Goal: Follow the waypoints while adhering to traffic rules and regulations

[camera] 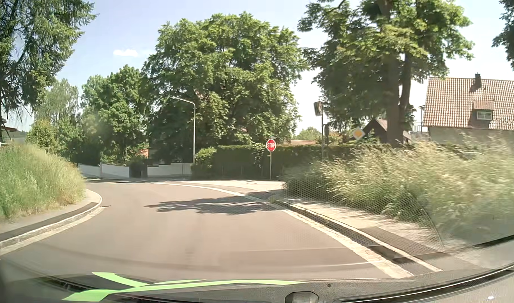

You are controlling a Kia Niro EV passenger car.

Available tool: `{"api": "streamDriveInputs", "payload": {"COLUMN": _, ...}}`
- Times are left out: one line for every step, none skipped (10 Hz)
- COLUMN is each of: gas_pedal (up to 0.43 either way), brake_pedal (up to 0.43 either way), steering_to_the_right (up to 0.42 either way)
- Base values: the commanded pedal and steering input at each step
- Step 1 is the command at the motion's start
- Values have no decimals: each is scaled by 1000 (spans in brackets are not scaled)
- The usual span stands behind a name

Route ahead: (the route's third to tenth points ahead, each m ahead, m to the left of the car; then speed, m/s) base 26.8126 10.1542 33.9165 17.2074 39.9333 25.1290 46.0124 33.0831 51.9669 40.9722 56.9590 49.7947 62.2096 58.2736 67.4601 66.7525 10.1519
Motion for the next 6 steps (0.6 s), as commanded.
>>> {"api": "streamDriveInputs", "payload": {"gas_pedal": 67, "brake_pedal": 0, "steering_to_the_right": -107}}
{"api": "streamDriveInputs", "payload": {"gas_pedal": 59, "brake_pedal": 0, "steering_to_the_right": -107}}
{"api": "streamDriveInputs", "payload": {"gas_pedal": 39, "brake_pedal": 0, "steering_to_the_right": -107}}
{"api": "streamDriveInputs", "payload": {"gas_pedal": 39, "brake_pedal": 0, "steering_to_the_right": -107}}
{"api": "streamDriveInputs", "payload": {"gas_pedal": 28, "brake_pedal": 0, "steering_to_the_right": -107}}
{"api": "streamDriveInputs", "payload": {"gas_pedal": 28, "brake_pedal": 0, "steering_to_the_right": -107}}
